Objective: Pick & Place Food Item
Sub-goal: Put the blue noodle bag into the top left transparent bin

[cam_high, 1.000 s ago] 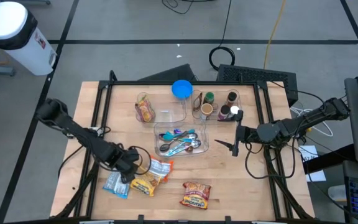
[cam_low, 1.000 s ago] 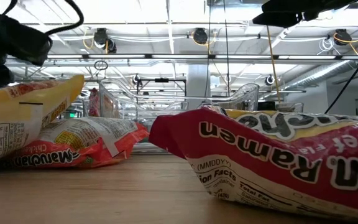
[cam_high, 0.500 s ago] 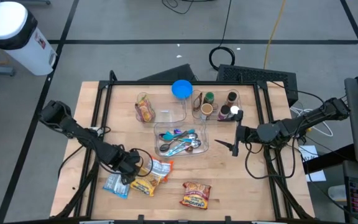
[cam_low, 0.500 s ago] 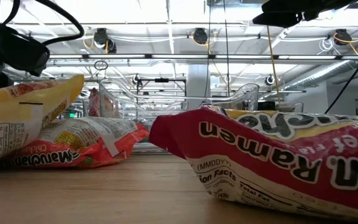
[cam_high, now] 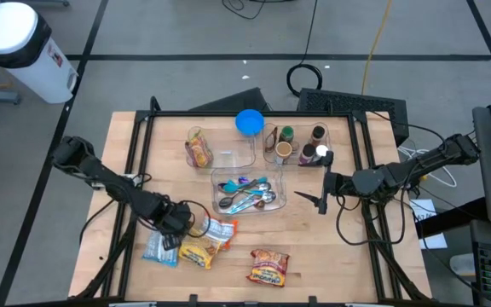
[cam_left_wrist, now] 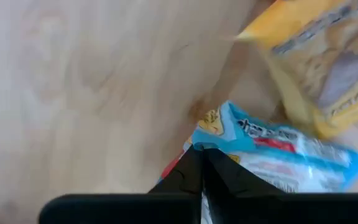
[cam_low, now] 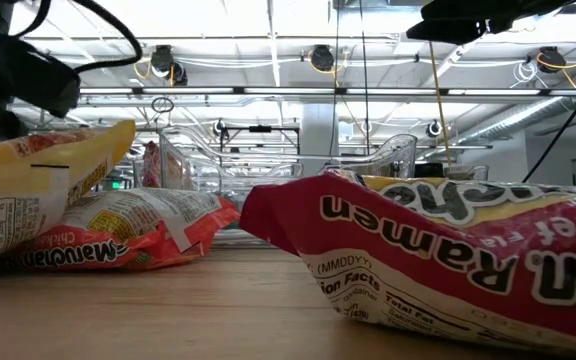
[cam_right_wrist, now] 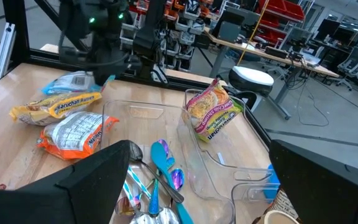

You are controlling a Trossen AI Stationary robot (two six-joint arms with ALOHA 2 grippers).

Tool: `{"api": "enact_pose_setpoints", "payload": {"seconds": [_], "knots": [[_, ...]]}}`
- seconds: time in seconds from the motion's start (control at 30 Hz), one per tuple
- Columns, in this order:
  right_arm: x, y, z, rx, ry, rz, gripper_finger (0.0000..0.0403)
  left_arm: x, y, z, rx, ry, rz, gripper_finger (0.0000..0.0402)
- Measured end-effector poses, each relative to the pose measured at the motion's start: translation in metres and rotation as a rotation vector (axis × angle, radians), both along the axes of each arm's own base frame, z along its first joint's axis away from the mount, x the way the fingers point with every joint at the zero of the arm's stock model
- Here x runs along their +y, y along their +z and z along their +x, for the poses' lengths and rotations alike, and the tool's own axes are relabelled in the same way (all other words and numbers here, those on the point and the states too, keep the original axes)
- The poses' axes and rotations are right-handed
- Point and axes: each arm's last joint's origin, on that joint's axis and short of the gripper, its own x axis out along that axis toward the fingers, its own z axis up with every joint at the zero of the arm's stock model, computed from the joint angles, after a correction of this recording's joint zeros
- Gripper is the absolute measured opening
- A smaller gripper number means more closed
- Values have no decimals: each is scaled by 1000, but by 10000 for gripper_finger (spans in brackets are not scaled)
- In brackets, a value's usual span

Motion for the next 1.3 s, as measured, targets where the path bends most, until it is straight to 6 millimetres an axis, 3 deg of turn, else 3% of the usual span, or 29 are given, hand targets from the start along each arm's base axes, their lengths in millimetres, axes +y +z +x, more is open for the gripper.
{"api": "enact_pose_setpoints", "payload": {"seconds": [0.2,0.47,0.7,0.83,1.03,1.3], "knots": [[0,0,0,0,0,0,380,17,24,-11,-82,68,21,9],[0,0,0,0,0,0,380,32,77,-15,-439,75,148,5],[0,0,0,0,0,0,380,40,138,-11,-768,-73,438,4],[0,0,0,0,0,0,380,43,162,-3,-888,-184,644,8],[0,0,0,0,0,0,380,58,178,17,-975,-352,797,4],[0,0,0,0,0,-1,380,102,175,42,-933,-410,808,4]]}}
